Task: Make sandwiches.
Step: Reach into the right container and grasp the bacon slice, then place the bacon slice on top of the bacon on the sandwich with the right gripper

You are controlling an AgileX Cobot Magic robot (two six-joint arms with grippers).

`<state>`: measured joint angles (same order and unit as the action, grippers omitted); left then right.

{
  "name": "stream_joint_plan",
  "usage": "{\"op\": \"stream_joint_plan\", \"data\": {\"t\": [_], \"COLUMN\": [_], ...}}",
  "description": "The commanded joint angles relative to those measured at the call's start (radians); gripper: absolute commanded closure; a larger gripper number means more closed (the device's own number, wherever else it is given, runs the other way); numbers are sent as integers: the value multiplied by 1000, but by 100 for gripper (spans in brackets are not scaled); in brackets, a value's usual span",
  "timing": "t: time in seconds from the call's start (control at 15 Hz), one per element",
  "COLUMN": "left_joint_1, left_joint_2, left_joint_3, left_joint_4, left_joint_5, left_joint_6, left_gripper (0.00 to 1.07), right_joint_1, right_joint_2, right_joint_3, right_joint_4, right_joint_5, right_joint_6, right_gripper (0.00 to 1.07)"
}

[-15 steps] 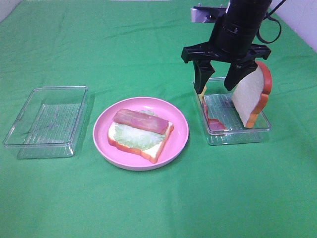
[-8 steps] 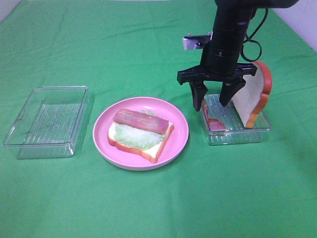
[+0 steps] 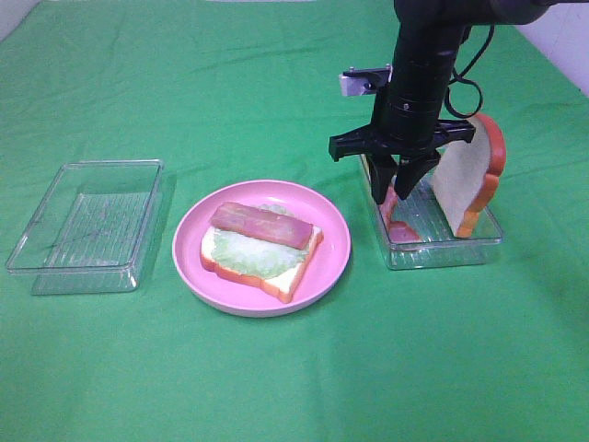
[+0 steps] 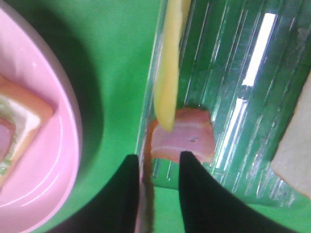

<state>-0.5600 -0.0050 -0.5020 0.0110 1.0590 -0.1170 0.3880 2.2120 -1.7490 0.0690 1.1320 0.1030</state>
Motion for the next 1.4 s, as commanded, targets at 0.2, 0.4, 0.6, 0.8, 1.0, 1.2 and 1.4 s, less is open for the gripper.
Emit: {"op": "stream_joint_plan", "data": {"t": [0.2,0.4,0.6,0.8,1.0,1.2,1.4], "left_joint_1": [-2,-2,-2,-2,-2,-2,-2], "left_joint_2": [-7,-8,-8,-8,-8,-8,-8], "left_joint_3": [1,1,1,1,1,1,1], "left_joint_4": [2,2,2,2,2,2,2], "left_joint_5": [-11,-11,-11,-11,-11,-11,-11], "left_joint_6": [-1,-1,-1,-1,-1,-1,-1], "left_gripper": [29,29,29,29,29,29,29], "right_joint_1": [-3,-3,-3,-3,-2,-2,-2], "right_joint_2": [-10,-82,-173,-279,-348,-352,-310], "right_joint_3": [-3,-5,-5,-5,-5,-4,-4], "right_joint_4": [1,2,2,50,209,579,735], "right_joint_5": [34,56,129,157,157,131,71], "right_joint_6": [8,8,4,-7,-65,-266,-345], "right_gripper": [107,107,107,107,107,107,107]}}
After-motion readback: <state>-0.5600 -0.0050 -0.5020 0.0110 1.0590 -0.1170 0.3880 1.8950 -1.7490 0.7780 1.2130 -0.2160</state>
